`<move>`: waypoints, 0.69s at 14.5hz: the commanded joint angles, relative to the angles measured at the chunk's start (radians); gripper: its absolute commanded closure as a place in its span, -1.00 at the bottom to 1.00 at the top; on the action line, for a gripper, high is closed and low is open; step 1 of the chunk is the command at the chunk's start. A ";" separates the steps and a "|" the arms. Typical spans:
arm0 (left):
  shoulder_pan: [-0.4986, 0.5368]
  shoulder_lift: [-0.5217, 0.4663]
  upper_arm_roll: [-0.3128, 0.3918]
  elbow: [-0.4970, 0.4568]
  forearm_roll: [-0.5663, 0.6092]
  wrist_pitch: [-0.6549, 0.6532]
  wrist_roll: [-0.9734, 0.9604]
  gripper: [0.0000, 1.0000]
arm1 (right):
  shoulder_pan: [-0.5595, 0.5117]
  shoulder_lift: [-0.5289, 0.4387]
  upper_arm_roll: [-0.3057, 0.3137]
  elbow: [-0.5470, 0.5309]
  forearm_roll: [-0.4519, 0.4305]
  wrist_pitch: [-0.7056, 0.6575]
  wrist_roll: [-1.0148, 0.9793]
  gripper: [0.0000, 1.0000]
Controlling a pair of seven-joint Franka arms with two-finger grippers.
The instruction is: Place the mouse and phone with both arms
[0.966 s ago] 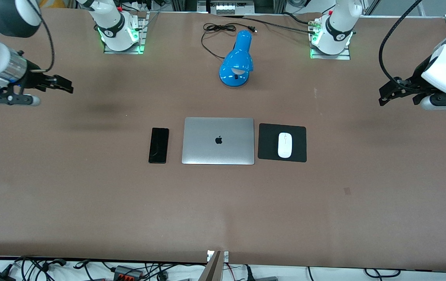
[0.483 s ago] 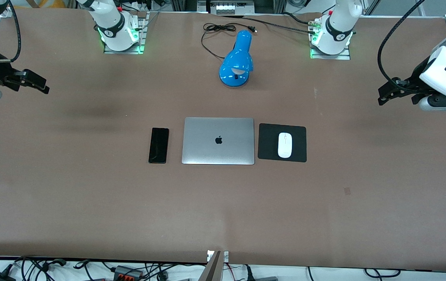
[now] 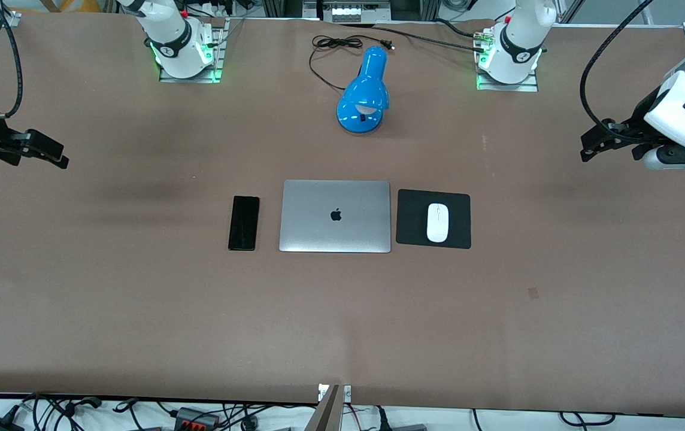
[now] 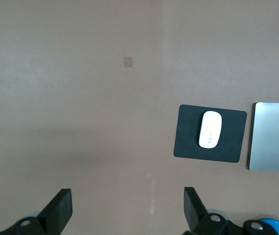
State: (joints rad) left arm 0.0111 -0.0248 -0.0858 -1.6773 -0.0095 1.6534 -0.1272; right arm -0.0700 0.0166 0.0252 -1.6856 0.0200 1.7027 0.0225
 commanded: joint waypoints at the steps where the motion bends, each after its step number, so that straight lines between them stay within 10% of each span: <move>1: 0.000 0.002 0.003 0.013 -0.021 -0.014 0.024 -1.00 | 0.001 0.000 -0.008 0.026 -0.002 -0.026 -0.016 -1.00; 10: 0.003 0.003 0.004 0.013 -0.023 -0.015 0.026 -1.00 | -0.013 0.020 -0.011 0.029 -0.008 -0.018 -0.016 -1.00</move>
State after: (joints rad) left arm 0.0116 -0.0247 -0.0855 -1.6773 -0.0102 1.6523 -0.1272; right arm -0.0745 0.0216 0.0202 -1.6792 0.0178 1.6993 0.0224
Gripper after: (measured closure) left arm 0.000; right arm 0.000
